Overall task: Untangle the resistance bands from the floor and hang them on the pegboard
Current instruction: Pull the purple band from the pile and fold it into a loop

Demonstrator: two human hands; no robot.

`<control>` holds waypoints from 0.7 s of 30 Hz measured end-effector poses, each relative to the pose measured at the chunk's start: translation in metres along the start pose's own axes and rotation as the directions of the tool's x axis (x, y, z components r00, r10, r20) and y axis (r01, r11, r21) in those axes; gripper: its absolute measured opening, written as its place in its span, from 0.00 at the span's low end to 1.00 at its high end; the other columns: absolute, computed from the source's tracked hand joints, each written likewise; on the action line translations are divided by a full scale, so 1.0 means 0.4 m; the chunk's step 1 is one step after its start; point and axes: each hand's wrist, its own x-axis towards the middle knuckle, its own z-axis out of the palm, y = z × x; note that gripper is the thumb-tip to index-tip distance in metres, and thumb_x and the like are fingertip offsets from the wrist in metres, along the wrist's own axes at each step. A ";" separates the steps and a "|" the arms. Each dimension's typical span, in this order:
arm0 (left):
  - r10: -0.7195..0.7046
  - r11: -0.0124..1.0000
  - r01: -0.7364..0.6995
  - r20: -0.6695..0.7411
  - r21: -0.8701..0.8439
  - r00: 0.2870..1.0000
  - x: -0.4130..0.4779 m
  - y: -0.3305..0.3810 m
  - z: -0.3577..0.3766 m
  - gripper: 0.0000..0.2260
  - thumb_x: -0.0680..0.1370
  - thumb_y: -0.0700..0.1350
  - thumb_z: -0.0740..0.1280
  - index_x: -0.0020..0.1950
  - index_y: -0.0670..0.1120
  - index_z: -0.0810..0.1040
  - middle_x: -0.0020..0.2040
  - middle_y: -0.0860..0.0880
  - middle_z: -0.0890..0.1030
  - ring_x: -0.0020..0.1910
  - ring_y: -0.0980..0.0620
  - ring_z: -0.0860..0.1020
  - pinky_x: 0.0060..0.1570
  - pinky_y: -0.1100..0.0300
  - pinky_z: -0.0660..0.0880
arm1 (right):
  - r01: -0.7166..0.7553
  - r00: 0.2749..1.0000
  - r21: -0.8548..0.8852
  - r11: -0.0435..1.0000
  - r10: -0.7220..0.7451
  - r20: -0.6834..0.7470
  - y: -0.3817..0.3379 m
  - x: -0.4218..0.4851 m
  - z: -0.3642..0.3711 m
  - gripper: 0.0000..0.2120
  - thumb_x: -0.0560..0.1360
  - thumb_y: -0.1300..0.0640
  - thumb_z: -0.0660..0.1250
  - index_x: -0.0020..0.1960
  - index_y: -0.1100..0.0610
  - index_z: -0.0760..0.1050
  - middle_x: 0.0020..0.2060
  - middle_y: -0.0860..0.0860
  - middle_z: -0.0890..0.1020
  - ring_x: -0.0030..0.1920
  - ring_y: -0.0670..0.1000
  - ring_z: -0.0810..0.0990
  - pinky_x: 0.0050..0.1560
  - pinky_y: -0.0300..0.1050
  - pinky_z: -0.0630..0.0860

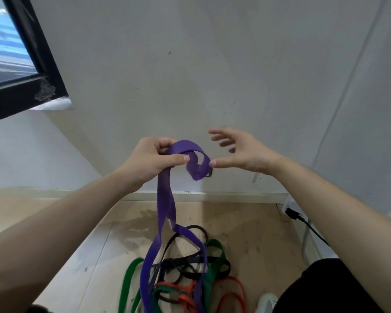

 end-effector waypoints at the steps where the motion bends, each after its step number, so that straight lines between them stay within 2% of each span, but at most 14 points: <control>1: -0.002 1.000 0.001 0.024 0.014 1.000 -0.003 -0.001 0.001 0.06 0.72 0.44 0.79 0.47 0.48 0.87 0.37 0.51 0.83 0.35 0.56 0.78 0.37 0.66 0.74 | 0.055 0.998 -0.065 0.996 -0.054 0.019 -0.023 0.004 0.015 0.42 0.67 0.44 0.80 0.76 0.45 0.65 0.67 0.45 0.75 0.63 0.45 0.75 0.56 0.34 0.73; 3: -0.004 1.000 0.003 0.069 0.023 0.998 -0.008 0.000 0.002 0.07 0.71 0.45 0.79 0.48 0.48 0.87 0.37 0.50 0.83 0.36 0.56 0.78 0.38 0.67 0.74 | 0.120 0.991 -0.112 0.986 -0.113 0.071 -0.056 0.007 0.048 0.43 0.67 0.44 0.80 0.76 0.45 0.64 0.67 0.45 0.74 0.63 0.45 0.76 0.59 0.37 0.76; 5: -0.008 1.000 0.007 0.097 0.016 0.995 -0.011 0.001 0.001 0.09 0.70 0.45 0.80 0.48 0.47 0.86 0.38 0.49 0.84 0.37 0.56 0.79 0.40 0.67 0.75 | 0.179 0.981 -0.168 0.969 -0.164 0.101 -0.073 0.008 0.073 0.33 0.71 0.48 0.78 0.72 0.51 0.70 0.62 0.49 0.79 0.61 0.48 0.78 0.63 0.46 0.76; 7: -0.008 1.000 0.006 0.105 0.021 0.994 -0.013 0.003 -0.003 0.10 0.69 0.45 0.80 0.49 0.46 0.87 0.40 0.47 0.85 0.39 0.55 0.80 0.41 0.66 0.77 | 0.202 0.977 -0.164 0.966 -0.187 0.104 -0.085 0.005 0.082 0.19 0.74 0.50 0.75 0.61 0.56 0.77 0.51 0.53 0.83 0.52 0.55 0.81 0.58 0.57 0.77; 9: -0.005 1.000 0.002 0.105 0.029 0.994 -0.013 0.003 -0.011 0.09 0.70 0.43 0.80 0.49 0.46 0.87 0.42 0.46 0.86 0.40 0.54 0.81 0.43 0.65 0.78 | 0.164 0.983 -0.075 0.984 -0.157 0.098 -0.095 -0.002 0.074 0.14 0.76 0.50 0.74 0.56 0.57 0.79 0.45 0.56 0.84 0.47 0.59 0.82 0.53 0.61 0.77; 12: 0.014 0.996 -0.024 0.110 0.086 0.994 -0.015 0.001 -0.015 0.09 0.70 0.38 0.79 0.49 0.43 0.85 0.40 0.44 0.84 0.39 0.52 0.80 0.44 0.60 0.78 | 0.169 0.984 -0.016 0.986 -0.168 0.057 -0.112 -0.010 0.059 0.12 0.76 0.50 0.73 0.55 0.57 0.81 0.44 0.56 0.84 0.45 0.57 0.82 0.52 0.58 0.79; 16: 0.071 0.977 -0.089 0.100 0.192 0.992 -0.017 -0.009 0.018 0.09 0.71 0.34 0.78 0.45 0.40 0.79 0.36 0.49 0.79 0.35 0.54 0.78 0.40 0.58 0.78 | 0.230 0.971 0.088 0.969 -0.222 -0.083 -0.132 -0.016 0.039 0.10 0.76 0.54 0.73 0.55 0.57 0.81 0.44 0.53 0.84 0.43 0.47 0.81 0.50 0.45 0.79; 19: 0.084 0.975 -0.092 0.049 0.201 0.995 -0.018 -0.016 0.047 0.10 0.71 0.35 0.78 0.46 0.40 0.78 0.38 0.49 0.80 0.35 0.55 0.79 0.41 0.57 0.80 | 0.288 0.942 0.191 0.938 -0.241 -0.235 -0.143 -0.019 0.007 0.06 0.77 0.56 0.72 0.53 0.56 0.80 0.42 0.50 0.83 0.44 0.48 0.81 0.51 0.43 0.79; 21: 0.091 0.978 -0.092 0.011 0.187 0.996 -0.016 -0.016 0.060 0.10 0.71 0.36 0.77 0.47 0.40 0.78 0.40 0.44 0.81 0.37 0.51 0.80 0.44 0.52 0.81 | 0.324 0.915 0.279 0.904 -0.224 -0.335 -0.147 -0.021 -0.016 0.03 0.78 0.59 0.71 0.51 0.55 0.79 0.41 0.48 0.82 0.43 0.48 0.81 0.51 0.43 0.79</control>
